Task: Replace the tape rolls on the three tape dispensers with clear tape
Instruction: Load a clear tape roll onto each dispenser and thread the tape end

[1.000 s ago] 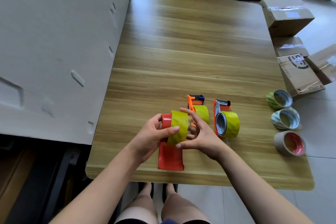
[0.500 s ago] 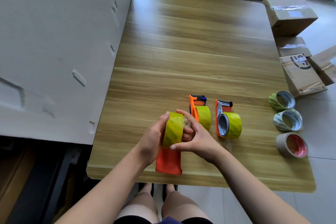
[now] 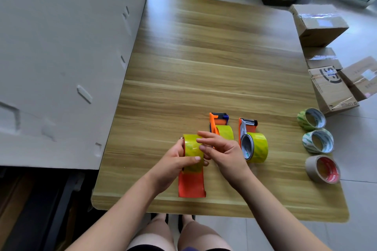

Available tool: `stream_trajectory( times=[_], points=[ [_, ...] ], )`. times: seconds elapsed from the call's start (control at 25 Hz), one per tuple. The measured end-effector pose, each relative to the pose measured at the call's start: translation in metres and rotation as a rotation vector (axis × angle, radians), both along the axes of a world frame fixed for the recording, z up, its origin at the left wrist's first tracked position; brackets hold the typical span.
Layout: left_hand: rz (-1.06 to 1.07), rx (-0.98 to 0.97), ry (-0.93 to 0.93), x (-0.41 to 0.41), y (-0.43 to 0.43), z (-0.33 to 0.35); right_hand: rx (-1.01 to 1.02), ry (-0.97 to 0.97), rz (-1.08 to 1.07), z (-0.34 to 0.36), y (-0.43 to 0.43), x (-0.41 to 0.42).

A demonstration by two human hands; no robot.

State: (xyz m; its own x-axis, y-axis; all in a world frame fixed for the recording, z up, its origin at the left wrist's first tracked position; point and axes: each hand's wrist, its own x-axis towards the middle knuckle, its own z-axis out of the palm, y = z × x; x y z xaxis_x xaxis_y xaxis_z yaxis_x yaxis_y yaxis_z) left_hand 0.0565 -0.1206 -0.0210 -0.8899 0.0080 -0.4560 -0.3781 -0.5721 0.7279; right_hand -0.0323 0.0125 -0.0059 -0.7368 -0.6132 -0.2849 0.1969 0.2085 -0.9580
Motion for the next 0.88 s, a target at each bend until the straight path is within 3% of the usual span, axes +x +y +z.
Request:
stream_trajectory(
  times=[0.24, 0.44, 0.6, 0.88],
  points=[
    [0.059, -0.046, -0.12, 0.005, -0.005, -0.035, 0.188, 0.412, 0.038, -0.042, -0.007, 0.01],
    [0.02, -0.168, -0.197, 0.012, -0.003, -0.046, 0.268, 0.592, -0.003, -0.063, -0.003, 0.028],
    [0.055, -0.243, -0.286, 0.019, 0.002, -0.055, 0.325, 0.625, 0.027, -0.074, 0.002, 0.037],
    [0.078, -0.397, -0.243, 0.013, 0.003, -0.053, 0.347, 0.631, 0.07, -0.076, -0.002, 0.031]
  ],
)
